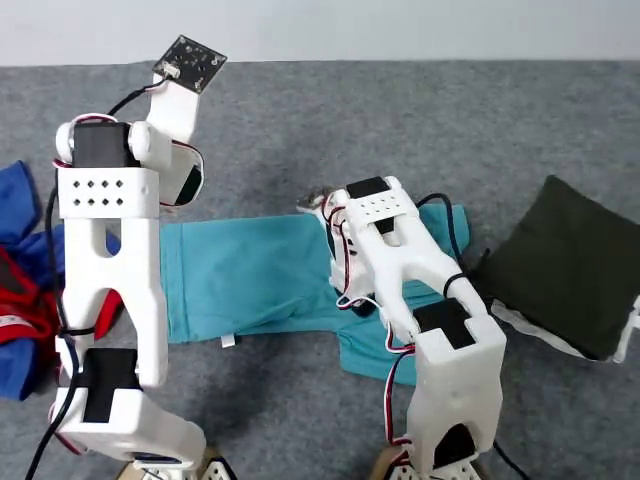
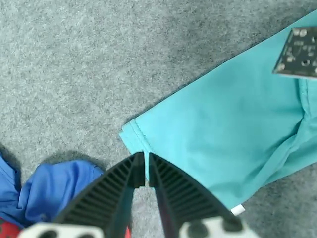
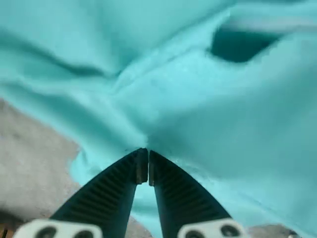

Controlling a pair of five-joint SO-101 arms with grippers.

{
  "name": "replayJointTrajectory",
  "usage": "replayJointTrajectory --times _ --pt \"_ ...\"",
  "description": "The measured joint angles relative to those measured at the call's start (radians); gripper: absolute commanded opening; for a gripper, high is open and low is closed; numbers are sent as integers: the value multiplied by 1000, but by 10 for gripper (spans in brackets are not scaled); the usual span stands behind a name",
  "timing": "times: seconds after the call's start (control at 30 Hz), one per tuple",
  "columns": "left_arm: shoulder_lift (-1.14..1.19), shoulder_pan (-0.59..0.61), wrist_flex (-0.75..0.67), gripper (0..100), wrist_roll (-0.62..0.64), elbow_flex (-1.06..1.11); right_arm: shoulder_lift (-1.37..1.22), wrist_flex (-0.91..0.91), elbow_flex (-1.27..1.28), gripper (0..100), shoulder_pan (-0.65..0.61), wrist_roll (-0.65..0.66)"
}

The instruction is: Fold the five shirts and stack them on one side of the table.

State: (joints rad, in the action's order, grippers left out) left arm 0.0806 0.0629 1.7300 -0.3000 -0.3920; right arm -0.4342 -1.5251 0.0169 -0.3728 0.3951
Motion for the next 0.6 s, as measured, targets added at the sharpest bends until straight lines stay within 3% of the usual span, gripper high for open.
replayJointTrajectory --times 0.2,0.6 --pt "0 0 0 22 0 9 72 0 -20 9 -8 8" --pt "0 3 2 22 0 15 43 132 -140 9 -187 -68"
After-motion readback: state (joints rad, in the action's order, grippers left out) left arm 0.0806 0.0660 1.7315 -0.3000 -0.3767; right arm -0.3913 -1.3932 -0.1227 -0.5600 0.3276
